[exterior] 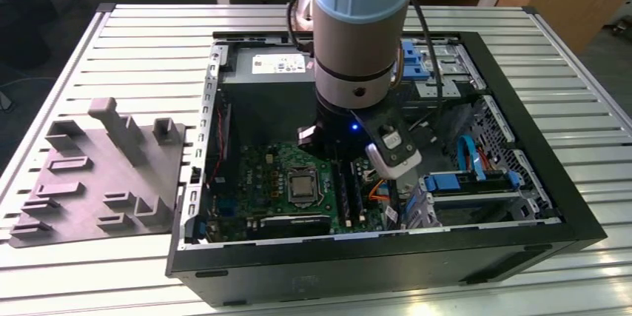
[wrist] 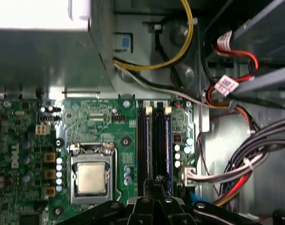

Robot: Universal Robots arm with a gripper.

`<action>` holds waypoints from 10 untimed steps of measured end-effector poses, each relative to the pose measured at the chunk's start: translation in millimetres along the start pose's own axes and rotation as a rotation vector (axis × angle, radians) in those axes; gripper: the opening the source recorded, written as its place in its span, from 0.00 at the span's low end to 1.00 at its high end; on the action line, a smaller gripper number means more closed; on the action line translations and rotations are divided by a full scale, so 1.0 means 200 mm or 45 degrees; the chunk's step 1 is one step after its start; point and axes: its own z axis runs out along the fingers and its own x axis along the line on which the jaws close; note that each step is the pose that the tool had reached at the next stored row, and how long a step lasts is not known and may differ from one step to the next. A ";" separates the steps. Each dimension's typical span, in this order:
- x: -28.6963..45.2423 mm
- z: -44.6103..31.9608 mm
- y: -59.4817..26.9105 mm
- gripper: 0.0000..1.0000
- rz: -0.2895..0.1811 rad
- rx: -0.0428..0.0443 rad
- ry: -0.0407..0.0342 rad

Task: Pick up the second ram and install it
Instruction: 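Press down the second ram until it locks into place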

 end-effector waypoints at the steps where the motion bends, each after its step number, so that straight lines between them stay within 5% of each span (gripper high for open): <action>1: 0.000 0.000 -0.009 0.10 0.000 0.000 0.0000; 10: -0.003 -0.004 -0.095 0.10 0.000 0.000 0.0000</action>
